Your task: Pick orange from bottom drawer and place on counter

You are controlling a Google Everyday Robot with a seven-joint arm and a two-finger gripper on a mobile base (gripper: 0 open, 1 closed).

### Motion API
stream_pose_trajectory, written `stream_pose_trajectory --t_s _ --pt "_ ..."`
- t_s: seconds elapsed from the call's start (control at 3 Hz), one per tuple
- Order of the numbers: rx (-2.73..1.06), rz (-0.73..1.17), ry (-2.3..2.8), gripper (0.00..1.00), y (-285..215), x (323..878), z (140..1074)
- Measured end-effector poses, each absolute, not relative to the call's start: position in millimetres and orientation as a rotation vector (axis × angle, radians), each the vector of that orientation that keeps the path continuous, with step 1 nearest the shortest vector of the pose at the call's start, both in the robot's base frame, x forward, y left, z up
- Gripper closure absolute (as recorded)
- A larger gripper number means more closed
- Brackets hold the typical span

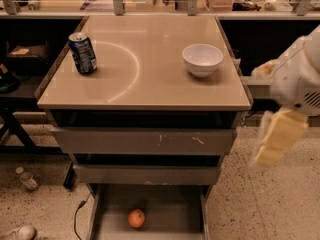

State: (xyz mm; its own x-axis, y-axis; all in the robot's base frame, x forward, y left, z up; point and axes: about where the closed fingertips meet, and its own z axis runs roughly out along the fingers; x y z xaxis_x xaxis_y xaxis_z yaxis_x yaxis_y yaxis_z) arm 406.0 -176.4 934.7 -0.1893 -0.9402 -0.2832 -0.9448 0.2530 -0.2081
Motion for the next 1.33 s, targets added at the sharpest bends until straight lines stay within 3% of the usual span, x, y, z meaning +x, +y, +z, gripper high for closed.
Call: stream_pose_trajectory --t_s 0.67,1.33 --pt "-1.766 0.256 2.164 0.00 -90 369 774" --pt "-1.744 0.331 2.178 0.00 -74 359 740"
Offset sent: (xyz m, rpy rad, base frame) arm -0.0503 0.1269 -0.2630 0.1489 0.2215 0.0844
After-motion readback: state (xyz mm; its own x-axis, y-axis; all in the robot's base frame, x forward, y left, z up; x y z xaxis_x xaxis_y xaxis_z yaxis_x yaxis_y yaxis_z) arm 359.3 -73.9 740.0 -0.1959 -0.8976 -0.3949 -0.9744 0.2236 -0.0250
